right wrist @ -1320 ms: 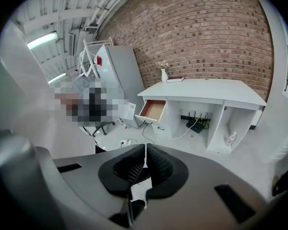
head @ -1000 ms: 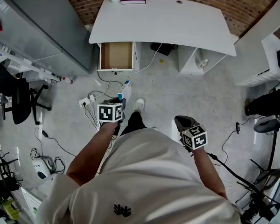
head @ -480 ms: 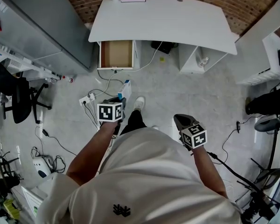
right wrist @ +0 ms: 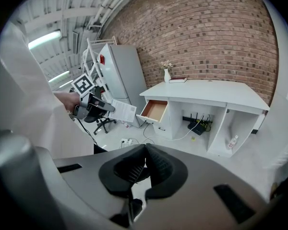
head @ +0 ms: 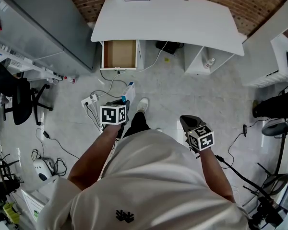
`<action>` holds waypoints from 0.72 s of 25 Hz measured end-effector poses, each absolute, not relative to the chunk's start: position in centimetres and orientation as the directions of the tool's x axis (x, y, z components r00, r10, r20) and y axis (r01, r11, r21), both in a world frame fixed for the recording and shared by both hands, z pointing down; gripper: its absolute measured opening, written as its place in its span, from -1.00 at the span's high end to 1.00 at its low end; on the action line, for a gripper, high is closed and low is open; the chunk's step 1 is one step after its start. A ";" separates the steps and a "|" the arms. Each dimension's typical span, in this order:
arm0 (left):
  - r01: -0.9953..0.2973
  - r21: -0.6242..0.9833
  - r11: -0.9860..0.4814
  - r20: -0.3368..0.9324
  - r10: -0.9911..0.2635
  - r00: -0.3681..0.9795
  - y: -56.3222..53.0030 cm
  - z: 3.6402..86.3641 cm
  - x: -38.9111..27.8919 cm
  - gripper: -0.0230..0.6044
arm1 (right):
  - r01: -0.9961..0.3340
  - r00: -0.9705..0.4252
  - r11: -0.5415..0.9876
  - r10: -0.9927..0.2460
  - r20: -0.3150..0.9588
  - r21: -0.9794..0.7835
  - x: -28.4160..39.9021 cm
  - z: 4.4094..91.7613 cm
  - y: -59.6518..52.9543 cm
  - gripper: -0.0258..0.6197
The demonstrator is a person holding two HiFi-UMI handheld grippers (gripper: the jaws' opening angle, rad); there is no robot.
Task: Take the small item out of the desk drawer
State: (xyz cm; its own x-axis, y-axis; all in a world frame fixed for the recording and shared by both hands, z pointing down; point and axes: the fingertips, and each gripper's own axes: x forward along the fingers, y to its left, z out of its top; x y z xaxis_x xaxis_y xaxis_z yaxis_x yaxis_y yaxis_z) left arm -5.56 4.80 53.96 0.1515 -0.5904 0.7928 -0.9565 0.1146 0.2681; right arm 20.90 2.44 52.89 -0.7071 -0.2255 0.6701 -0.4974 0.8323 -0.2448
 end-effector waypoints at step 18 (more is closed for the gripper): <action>-0.960 0.261 0.099 0.803 -0.574 0.159 4.1 54.6 -3.9 0.61 | -0.513 -0.694 0.821 -0.225 0.684 -0.251 23.1 53.9 2.4 0.83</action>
